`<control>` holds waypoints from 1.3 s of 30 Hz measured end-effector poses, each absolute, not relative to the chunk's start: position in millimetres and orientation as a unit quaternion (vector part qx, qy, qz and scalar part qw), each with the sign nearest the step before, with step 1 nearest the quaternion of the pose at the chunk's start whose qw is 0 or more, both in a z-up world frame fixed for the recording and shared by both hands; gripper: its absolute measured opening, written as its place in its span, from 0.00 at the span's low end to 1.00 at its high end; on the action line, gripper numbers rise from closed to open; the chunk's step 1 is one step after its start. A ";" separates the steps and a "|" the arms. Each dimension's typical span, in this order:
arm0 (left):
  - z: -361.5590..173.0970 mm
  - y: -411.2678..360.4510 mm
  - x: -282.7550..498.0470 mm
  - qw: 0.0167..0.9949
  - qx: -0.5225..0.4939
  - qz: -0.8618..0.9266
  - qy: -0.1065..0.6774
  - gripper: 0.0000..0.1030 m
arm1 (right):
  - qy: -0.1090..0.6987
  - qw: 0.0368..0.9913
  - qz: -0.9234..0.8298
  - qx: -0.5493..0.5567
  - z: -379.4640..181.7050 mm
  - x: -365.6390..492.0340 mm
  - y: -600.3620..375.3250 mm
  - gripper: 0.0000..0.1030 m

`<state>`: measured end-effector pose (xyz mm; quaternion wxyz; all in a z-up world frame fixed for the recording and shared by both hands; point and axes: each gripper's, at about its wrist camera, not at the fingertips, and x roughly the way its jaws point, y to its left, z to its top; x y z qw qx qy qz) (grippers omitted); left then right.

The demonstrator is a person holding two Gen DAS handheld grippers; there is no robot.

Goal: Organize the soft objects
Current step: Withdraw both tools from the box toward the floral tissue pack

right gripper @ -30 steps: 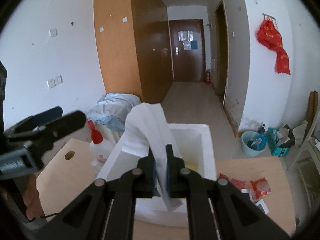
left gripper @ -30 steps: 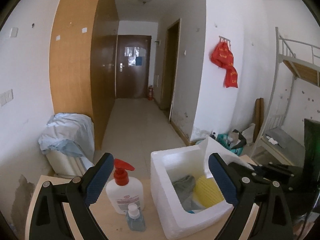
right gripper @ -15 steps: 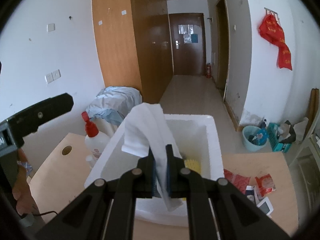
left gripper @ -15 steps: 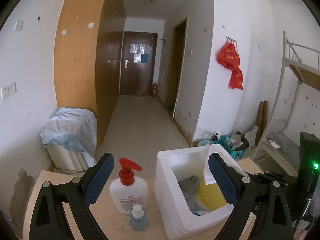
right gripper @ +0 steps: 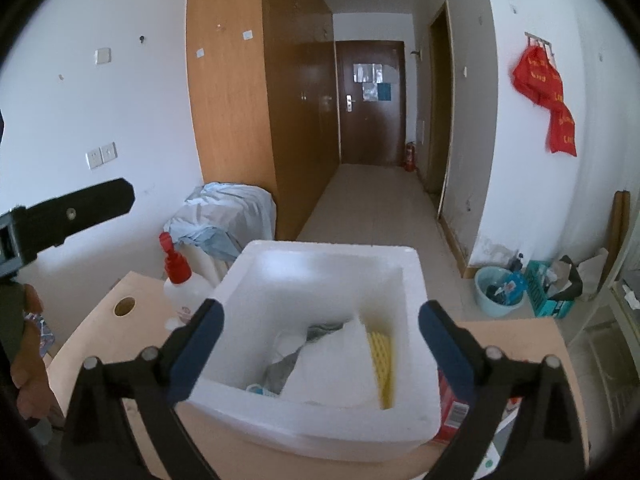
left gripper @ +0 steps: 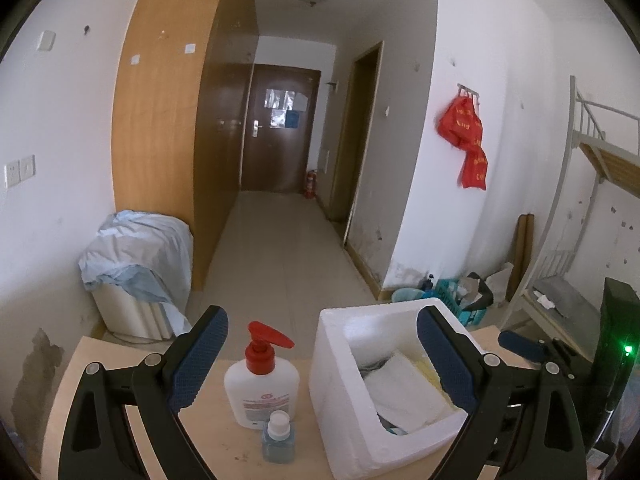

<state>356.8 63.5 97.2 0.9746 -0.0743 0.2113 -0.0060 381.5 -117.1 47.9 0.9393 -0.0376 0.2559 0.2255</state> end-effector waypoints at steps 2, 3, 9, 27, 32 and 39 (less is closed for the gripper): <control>98.0 62.5 356.7 0.975 -0.072 -0.007 0.211 0.93 | 0.255 0.939 0.225 -0.042 47.1 381.1 -116.4 0.97; 98.4 61.8 356.6 0.975 -0.071 -0.007 0.211 0.93 | 0.255 0.940 0.225 -0.044 46.8 380.7 -116.5 0.97; 100.1 61.1 353.7 0.974 -0.073 -0.013 0.213 0.93 | 0.253 0.940 0.223 -0.049 49.0 376.8 -116.7 0.99; 152.3 48.8 299.6 0.982 -0.050 -0.008 0.181 0.93 | 0.219 0.946 0.236 -0.025 84.6 334.8 -130.0 1.00; 162.9 43.2 274.0 0.984 -0.039 -0.007 0.173 0.93 | 0.208 0.949 0.237 -0.024 94.2 315.2 -132.7 1.00; 167.3 36.9 242.6 0.984 -0.027 -0.004 0.176 0.93 | 0.204 0.948 0.243 -0.020 96.5 291.2 -138.6 1.00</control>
